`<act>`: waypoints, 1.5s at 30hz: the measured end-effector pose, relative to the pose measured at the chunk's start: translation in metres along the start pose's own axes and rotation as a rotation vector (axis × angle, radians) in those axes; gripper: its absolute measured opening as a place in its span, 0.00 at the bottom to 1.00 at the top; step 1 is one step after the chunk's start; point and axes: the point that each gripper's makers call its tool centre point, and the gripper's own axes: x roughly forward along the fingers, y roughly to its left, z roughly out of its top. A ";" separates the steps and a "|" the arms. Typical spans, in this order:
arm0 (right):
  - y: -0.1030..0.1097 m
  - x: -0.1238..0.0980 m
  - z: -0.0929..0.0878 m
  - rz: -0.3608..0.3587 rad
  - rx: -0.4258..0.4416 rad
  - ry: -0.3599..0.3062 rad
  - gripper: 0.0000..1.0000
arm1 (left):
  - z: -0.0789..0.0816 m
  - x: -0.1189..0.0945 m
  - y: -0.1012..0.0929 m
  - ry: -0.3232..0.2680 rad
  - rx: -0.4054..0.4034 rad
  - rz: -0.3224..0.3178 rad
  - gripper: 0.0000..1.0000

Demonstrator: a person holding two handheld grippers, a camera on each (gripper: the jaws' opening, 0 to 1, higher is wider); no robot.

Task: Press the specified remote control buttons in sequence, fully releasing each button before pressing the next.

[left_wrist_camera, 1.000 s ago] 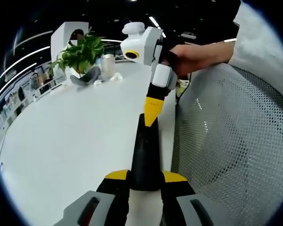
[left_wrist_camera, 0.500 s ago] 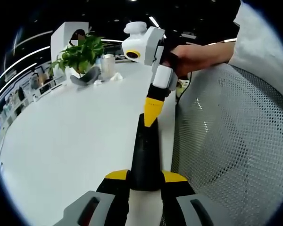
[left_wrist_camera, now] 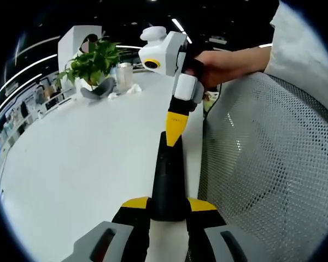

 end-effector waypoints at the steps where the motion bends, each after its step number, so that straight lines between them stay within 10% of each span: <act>1: 0.000 0.000 0.000 0.001 0.002 -0.001 0.00 | 0.000 0.000 0.000 0.000 0.000 0.000 0.24; 35: 0.012 0.013 0.001 0.026 -0.084 -0.012 0.00 | 0.005 0.006 -0.009 -0.014 0.026 -0.033 0.24; 45: 0.008 0.007 0.000 0.077 0.111 0.017 0.00 | 0.005 0.006 -0.009 -0.021 0.022 -0.033 0.24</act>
